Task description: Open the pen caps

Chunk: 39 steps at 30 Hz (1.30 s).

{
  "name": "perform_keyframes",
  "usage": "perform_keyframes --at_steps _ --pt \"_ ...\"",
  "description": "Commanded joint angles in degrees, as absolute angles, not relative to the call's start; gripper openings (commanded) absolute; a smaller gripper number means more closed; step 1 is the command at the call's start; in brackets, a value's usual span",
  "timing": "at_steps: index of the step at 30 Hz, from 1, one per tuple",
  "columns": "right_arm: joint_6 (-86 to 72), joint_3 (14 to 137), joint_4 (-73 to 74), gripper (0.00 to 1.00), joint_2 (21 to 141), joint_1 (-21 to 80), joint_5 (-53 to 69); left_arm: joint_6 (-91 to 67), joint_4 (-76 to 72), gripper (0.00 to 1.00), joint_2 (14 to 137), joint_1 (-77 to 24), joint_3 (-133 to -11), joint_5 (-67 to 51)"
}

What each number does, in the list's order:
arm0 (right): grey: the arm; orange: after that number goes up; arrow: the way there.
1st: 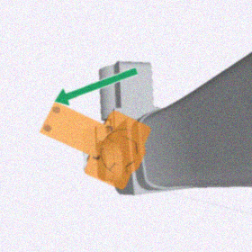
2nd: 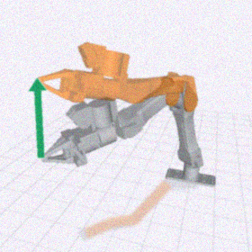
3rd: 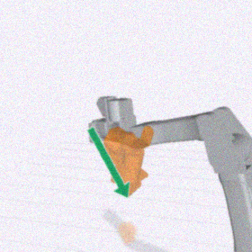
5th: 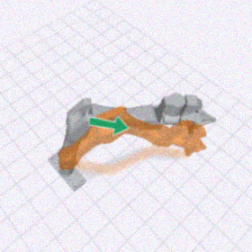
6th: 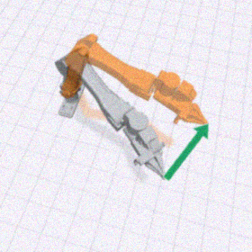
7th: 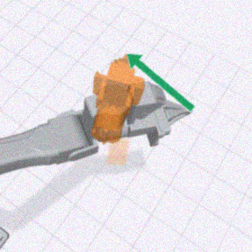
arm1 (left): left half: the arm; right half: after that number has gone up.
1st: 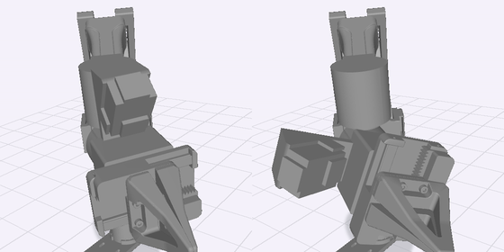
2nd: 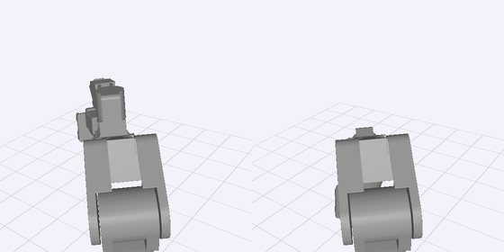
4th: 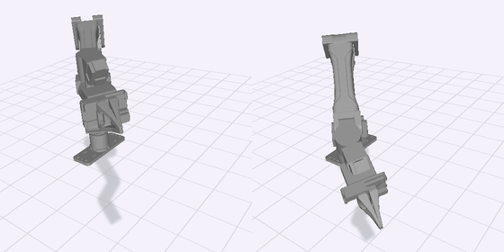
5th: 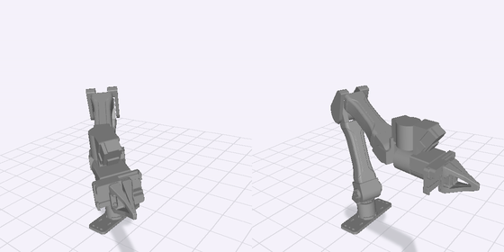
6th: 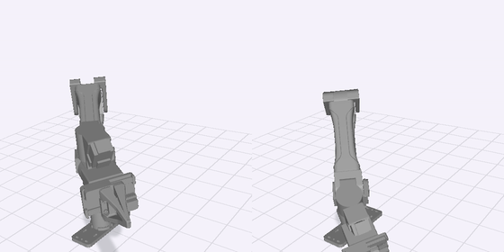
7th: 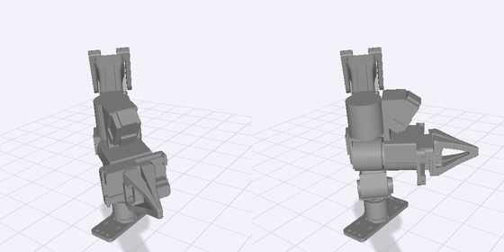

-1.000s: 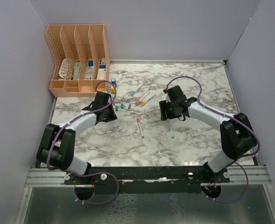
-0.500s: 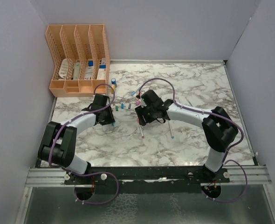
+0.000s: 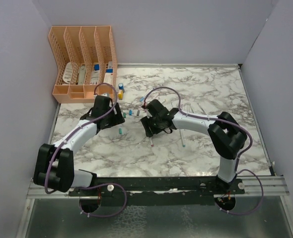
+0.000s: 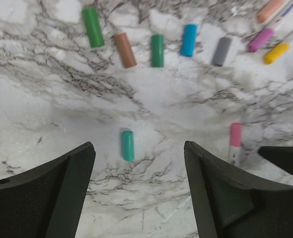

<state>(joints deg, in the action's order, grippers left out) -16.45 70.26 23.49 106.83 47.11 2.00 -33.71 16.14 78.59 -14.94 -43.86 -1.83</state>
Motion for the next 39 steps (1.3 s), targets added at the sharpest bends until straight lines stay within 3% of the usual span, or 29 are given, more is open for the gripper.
perform_keyframes --at_steps 1,7,21,30,39 --pt "-17.62 72.85 22.78 0.56 109.45 48.81 0.5 -35.34 16.73 0.76 72.58 -14.43 -47.14 -0.51" --pt "-17.96 75.24 24.59 0.48 112.4 50.39 -0.99 -37.63 16.11 0.78 66.53 -14.33 -46.94 -0.45" --pt "-20.34 74.23 27.37 0.02 113.25 51.28 -3.96 -40.12 15.14 0.78 61.94 -14.15 -47.52 -0.97" --pt "-20.98 65.1 10.91 0.01 96.03 47.99 1.23 -48.23 -1.93 0.78 69.59 -15.61 -42.75 -20.59" --pt "-19.51 62.67 6.67 0.01 89.75 47.15 6.24 -51.65 -8.43 0.78 75.92 -22.88 -43.95 -20.89"
